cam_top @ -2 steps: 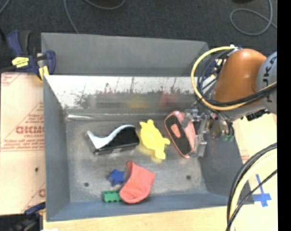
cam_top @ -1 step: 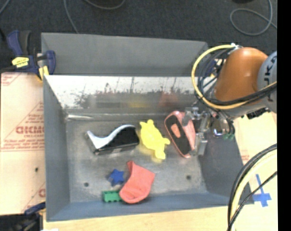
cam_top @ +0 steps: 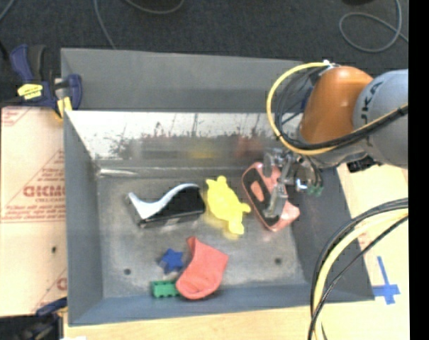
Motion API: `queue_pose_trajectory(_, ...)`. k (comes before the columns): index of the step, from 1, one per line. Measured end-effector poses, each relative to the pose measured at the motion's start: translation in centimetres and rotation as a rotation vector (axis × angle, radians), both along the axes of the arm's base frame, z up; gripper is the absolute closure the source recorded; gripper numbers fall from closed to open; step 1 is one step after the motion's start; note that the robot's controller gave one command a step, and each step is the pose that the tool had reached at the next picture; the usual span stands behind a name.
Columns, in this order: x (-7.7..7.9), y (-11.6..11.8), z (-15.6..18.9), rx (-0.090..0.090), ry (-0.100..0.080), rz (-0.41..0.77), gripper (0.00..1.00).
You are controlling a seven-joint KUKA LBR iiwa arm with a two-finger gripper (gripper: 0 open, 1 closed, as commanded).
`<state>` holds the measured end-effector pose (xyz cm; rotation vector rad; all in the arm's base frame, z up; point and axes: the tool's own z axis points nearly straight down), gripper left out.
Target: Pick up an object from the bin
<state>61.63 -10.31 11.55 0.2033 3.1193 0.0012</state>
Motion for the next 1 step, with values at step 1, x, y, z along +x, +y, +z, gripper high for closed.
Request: queue_pose_trajectory(1,2.21,-1.56,0.46,0.006,0.013,-0.135,0.00)
